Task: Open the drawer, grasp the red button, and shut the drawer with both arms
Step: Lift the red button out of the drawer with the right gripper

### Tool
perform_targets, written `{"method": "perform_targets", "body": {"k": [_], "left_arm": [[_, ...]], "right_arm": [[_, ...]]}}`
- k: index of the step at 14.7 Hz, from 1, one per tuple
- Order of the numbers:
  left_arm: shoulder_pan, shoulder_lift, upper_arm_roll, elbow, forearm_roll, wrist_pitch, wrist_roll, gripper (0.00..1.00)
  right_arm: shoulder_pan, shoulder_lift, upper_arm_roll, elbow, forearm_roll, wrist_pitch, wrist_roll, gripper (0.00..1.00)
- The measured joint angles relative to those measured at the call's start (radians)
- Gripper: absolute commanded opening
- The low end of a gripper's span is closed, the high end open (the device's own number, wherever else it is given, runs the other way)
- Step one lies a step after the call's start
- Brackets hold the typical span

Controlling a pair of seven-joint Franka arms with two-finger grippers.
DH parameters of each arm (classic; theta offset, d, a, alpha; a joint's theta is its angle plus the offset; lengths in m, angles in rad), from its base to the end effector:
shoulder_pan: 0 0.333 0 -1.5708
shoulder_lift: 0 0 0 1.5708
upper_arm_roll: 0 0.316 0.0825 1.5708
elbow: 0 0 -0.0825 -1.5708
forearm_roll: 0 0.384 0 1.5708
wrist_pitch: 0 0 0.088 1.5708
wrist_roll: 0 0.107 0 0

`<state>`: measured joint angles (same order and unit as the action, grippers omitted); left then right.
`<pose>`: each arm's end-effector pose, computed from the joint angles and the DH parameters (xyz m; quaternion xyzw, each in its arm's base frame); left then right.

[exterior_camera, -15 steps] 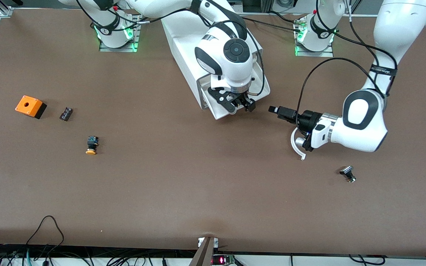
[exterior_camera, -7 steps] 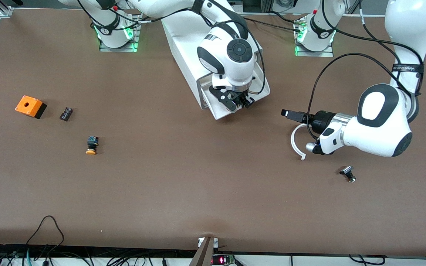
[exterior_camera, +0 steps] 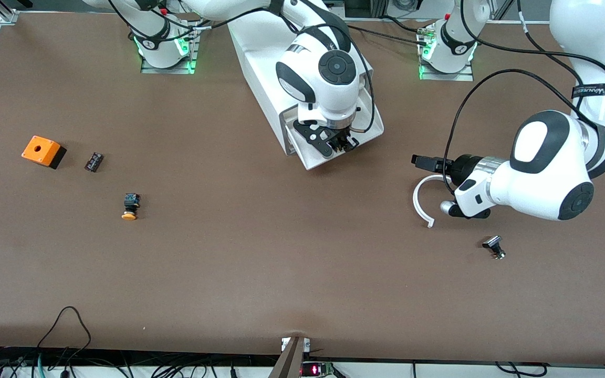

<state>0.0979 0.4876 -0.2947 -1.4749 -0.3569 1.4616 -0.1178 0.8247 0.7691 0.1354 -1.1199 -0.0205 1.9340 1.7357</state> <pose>0.6212 -0.1363 0.3903 0.9413 -0.0145 -0.2678 0.2051 0.4636 0.6050 0.3612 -0.9184 0.3931 0.0303 0.0331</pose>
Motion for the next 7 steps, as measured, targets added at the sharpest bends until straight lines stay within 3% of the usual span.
{"method": "perform_targets", "body": {"k": [4,7], "left_arm": [[0.0,-0.007,0.0,0.001,0.043,-0.002,-0.038,1.0],[0.0,-0.007,0.0,0.001,0.044,-0.002,-0.043,1.0]], "right_arm": [[-0.069,-0.067,-0.002,0.004,0.005,-0.039,-0.088,0.0],[-0.183,-0.109,-0.005,0.005,0.052,-0.107,-0.37,0.0]]}}
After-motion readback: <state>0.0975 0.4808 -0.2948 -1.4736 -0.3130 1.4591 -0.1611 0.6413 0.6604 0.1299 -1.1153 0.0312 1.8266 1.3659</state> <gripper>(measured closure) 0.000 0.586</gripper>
